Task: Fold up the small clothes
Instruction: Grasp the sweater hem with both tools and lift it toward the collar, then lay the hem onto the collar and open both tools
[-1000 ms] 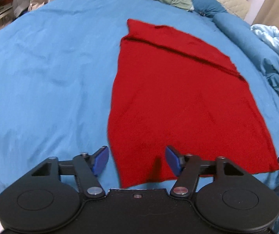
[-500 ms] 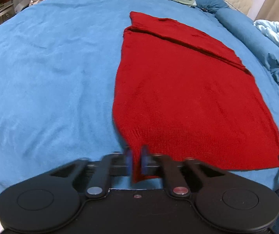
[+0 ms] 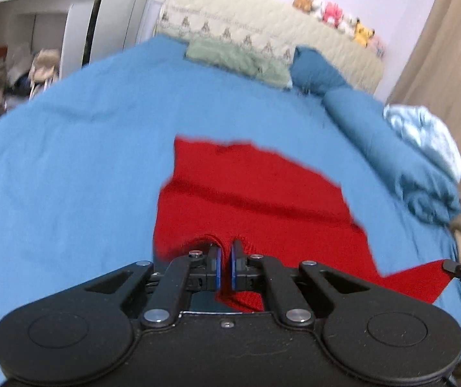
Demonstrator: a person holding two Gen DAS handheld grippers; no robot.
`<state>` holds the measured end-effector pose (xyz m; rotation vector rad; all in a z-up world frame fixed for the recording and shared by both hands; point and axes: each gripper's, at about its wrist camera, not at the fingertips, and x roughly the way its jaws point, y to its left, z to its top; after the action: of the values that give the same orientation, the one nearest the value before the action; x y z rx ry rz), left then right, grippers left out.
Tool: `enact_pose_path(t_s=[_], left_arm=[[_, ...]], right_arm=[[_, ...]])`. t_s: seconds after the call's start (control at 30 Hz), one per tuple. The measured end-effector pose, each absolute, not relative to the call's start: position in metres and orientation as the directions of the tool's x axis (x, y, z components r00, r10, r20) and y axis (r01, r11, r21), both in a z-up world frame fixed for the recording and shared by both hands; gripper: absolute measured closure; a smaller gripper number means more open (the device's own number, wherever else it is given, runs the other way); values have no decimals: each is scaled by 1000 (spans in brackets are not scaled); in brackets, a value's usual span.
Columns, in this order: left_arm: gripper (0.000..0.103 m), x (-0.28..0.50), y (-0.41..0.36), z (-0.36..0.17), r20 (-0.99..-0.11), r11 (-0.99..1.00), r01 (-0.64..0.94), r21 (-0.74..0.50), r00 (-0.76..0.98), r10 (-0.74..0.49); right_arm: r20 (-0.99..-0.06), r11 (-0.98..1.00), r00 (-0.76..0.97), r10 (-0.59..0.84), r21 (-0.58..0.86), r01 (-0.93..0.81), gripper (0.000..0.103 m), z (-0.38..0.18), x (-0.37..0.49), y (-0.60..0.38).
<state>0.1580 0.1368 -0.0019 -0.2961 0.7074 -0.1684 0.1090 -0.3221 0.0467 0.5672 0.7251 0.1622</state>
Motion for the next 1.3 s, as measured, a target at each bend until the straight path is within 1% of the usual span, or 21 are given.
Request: enact_pose_path(t_s=[0.13,0.27,0.4,0.47,0.6,0.7,0.93,1.07,1.13,1.17,1.23,1.27,1.3], left_arm=[[98,231,131,20,-576,946,36,-323,786,-226],[98,313,131,18,-587,939,-10,-345,783,-207],[98,386,130,-9,-632,941,-97,-324,763,-138],[98,415,132,-29,-650,931,-133,-340,749,-131],[98,450,132,-62,-668,926,-168,-339,736,-111],[98,469,128,-75,-667,937,-159,-312,739,-97],[98,517,118,-103,-706,946,-192,-259,706,-50],[97,535,117,-117,-723,945,-210,-250,690,-38],[95,539,118,-121,-731,940,-214,-265,681,-51],[93,539,119,-120,-731,937,-216,-276,680,-58],[69,533,121,-112,-714,933,-210,-291,697,-66],[43,529,120,-105,-705,940,-203,-276,707,-54],[30,519,119,-96,-684,950,-191,-246,729,-31]], right_arm=[[-512,804,781,357,595,22,83,73,182,-331],[-491,799,804,335,600,33,83,80,272,-338],[-536,799,789,300,593,99,83,53,354,-336],[-560,806,779,284,580,122,83,33,384,-331],[-603,833,754,258,534,142,83,-11,427,-323],[-611,847,752,247,513,139,83,-36,447,-321],[-648,865,729,218,474,163,83,-78,505,-319],[-681,875,707,192,445,191,83,-102,525,-318],[-691,877,698,187,438,199,82,-111,531,-318],[-695,879,695,187,434,198,80,-113,532,-317],[-696,878,692,191,437,196,66,-113,530,-317],[-694,880,695,190,434,193,37,-110,525,-317],[-690,887,702,176,420,190,13,-104,518,-315]])
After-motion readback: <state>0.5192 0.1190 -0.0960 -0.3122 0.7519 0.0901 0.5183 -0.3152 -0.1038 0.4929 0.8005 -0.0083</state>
